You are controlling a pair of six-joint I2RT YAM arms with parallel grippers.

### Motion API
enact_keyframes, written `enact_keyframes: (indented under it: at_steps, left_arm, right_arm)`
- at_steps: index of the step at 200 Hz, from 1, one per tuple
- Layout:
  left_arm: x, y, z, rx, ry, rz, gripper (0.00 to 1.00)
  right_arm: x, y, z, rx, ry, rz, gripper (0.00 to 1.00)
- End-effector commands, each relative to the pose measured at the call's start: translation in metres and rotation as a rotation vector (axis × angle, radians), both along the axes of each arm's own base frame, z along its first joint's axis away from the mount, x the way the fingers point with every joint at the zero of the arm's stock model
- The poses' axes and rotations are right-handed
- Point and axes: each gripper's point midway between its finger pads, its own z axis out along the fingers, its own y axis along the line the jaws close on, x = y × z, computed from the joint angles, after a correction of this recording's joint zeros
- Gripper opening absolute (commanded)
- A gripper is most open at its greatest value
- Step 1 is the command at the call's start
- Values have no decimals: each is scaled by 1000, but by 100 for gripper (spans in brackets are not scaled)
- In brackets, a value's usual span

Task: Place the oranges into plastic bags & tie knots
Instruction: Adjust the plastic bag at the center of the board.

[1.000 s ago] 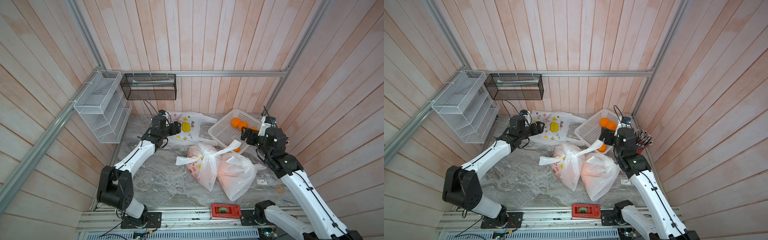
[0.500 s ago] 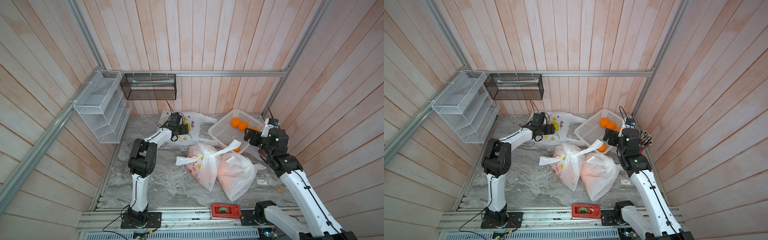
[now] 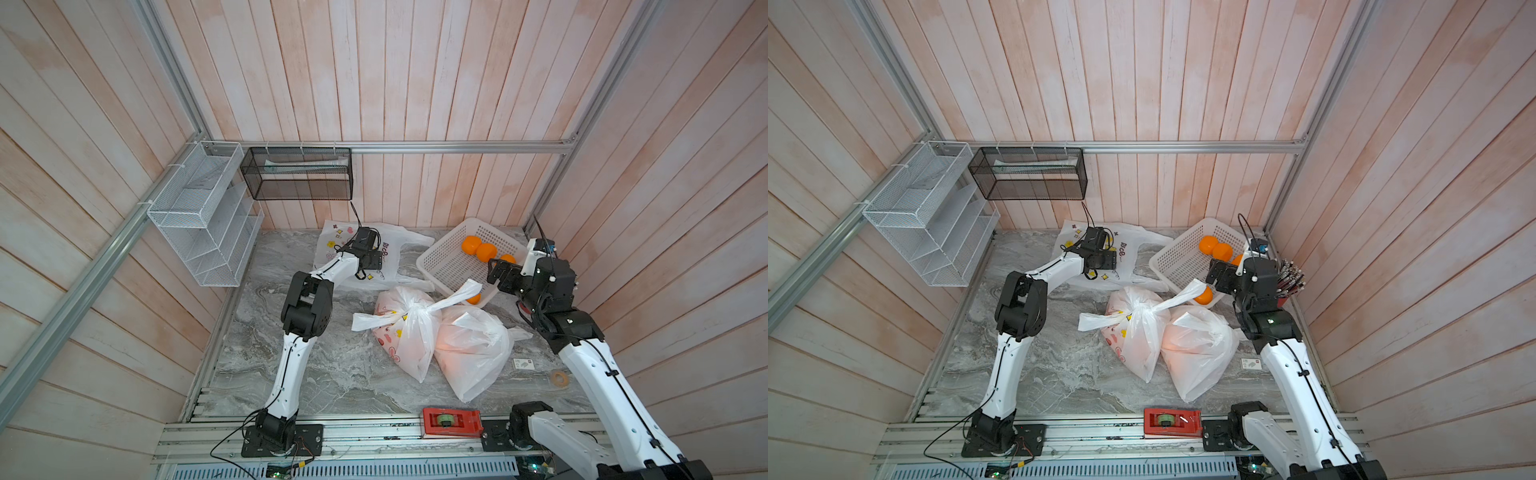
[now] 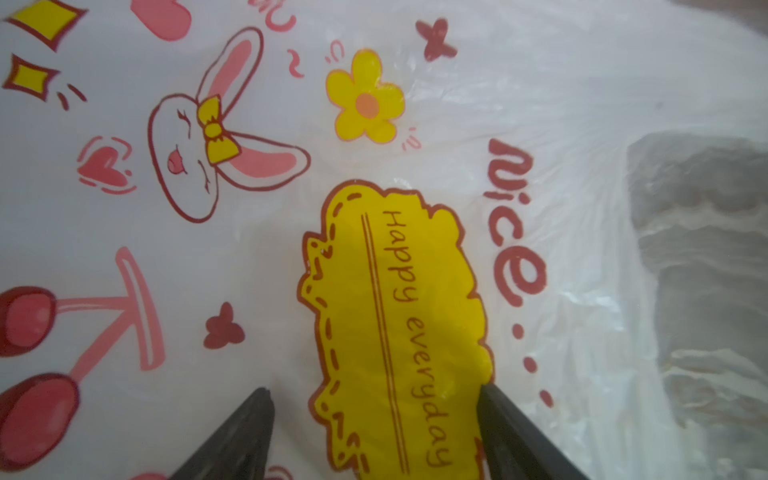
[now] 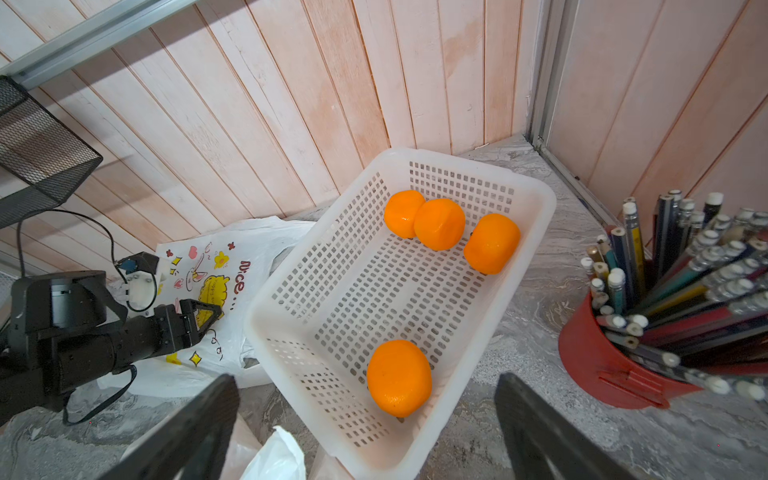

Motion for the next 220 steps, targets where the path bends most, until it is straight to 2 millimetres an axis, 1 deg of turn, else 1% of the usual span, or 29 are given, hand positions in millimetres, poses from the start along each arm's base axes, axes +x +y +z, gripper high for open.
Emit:
enact_keyframes:
  at_steps: [1,22,49,68,85,104,113,118,136,150,167,182,194,205,220]
  left_arm:
    - [-1,6,-13,58,23,4,73]
    - [-5,11,-25,92,45,10,66]
    - [-12,21,-43,139,78,23,53]
    - [-19,33,-50,188,97,47,46]
    - [-29,52,-53,198,126,92,44]
    - [-47,76,-57,154,158,159,40]
    - [-54,81,-54,102,163,174,40]
    - [-56,84,-48,81,155,189,40]
    - [-70,104,-41,83,158,244,40]
    - [-86,120,-44,73,204,287,40]
    - [-109,133,-50,37,256,331,40]
    - [-126,147,-49,38,269,367,40]
    - [-136,158,-47,48,269,393,40]
    - [-149,168,-49,56,288,418,39]
    - [-161,173,-48,34,296,429,38]
  right_arm:
    - [3,1,-5,13,8,1,98]
    - [5,2,-7,15,11,5,98]
    - [6,2,-7,16,10,4,98]
    - [7,2,-7,16,10,5,98]
    - [7,3,-6,19,7,8,98]
    - [7,2,-6,20,6,5,98]
    - [8,2,-5,21,2,7,98]
    - [8,3,-5,23,1,10,98]
    - [9,5,-4,35,-2,17,98]
    - [9,7,-3,41,-3,24,98]
    - [9,7,-3,42,-4,23,98]
    - [9,7,-3,47,-8,25,98]
    - [9,8,-4,49,-5,29,98]
    - [9,8,-3,50,-7,34,98]
    - [9,8,-5,46,-2,33,98]
